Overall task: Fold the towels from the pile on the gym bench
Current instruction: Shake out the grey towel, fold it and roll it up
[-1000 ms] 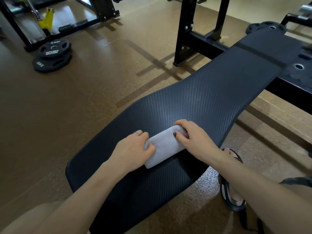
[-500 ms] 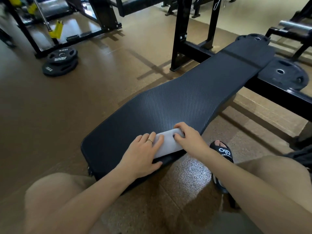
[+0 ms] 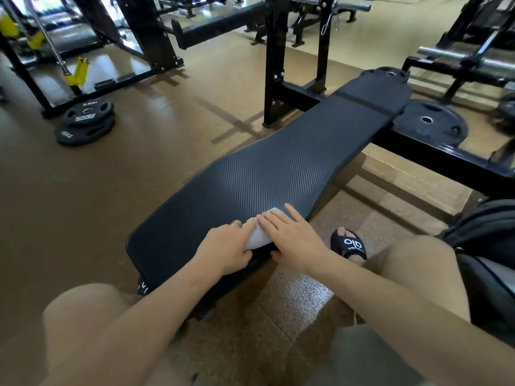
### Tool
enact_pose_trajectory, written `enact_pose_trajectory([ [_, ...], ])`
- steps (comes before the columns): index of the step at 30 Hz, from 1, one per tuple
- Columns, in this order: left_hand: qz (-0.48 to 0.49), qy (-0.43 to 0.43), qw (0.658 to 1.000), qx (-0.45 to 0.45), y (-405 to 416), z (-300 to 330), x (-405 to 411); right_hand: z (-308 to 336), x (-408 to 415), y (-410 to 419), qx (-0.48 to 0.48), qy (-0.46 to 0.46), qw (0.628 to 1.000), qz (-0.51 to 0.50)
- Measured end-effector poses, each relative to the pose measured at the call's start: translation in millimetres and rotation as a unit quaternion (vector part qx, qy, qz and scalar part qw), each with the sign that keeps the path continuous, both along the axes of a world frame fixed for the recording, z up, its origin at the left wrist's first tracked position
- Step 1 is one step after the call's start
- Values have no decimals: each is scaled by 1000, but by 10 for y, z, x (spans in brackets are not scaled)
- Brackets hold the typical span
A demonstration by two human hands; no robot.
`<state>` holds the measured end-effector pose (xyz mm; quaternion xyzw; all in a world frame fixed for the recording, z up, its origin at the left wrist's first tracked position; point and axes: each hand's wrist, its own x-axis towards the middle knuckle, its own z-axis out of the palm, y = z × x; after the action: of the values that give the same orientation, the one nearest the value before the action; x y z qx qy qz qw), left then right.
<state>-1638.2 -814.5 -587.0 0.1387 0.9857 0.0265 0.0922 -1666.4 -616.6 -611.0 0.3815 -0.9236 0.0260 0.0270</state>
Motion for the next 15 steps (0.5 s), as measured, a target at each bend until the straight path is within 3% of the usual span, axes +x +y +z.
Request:
enact_pose_trajectory([
  [5,-53,-99,992,49,43,416,-115,267,-119,216,-1,14,999,30],
  [10,-121,-46,992,-5,375,844,-262,865,-157,678,6,17,1000,4],
  [15,-198,74,977,-15,1035,1195,-421,1448,-91,1390,36,13,995,-95],
])
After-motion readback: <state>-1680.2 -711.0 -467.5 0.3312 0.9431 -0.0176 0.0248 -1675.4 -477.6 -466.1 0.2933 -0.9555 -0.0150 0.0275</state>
